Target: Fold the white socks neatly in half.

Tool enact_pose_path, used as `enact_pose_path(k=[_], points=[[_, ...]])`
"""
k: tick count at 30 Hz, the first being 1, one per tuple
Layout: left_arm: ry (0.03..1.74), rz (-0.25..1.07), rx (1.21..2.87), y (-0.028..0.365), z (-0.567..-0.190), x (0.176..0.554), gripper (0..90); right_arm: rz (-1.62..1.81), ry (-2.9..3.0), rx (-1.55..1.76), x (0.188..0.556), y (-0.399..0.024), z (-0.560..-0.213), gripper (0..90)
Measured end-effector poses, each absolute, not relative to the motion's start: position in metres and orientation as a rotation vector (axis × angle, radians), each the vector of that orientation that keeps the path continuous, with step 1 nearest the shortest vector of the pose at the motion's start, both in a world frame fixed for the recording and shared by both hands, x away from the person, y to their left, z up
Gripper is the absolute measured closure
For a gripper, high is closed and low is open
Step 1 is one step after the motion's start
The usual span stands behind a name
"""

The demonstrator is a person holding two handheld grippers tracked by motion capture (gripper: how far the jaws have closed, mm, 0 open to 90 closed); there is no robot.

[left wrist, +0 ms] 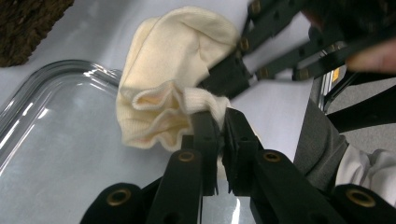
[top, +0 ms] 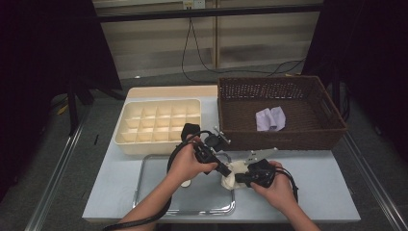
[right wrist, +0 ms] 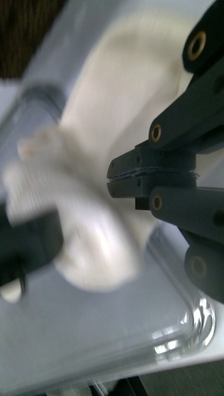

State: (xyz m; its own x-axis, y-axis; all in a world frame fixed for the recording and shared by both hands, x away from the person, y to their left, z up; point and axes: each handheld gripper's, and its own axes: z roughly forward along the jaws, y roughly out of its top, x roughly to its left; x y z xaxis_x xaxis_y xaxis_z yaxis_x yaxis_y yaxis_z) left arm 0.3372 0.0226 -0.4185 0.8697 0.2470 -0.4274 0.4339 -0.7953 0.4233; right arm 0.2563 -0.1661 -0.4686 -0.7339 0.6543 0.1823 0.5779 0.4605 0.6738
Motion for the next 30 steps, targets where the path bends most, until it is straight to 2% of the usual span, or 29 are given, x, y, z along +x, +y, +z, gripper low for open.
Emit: enact_pose_path(k=[4,13,30], points=[[0.499,-0.479,2.514,0.020,-0.417,0.338,84.9,1.190,2.584,1.154,0.261,-0.176,-0.474,90.0],[0.495,-0.485,2.506,0.016,-0.409,0.336,85.0,1.213,2.642,1.094,0.258,-0.163,-0.475,90.0],[0.542,-0.476,2.530,0.001,-0.431,0.343,83.3,1.137,2.582,1.149,0.258,-0.191,-0.466,88.4]])
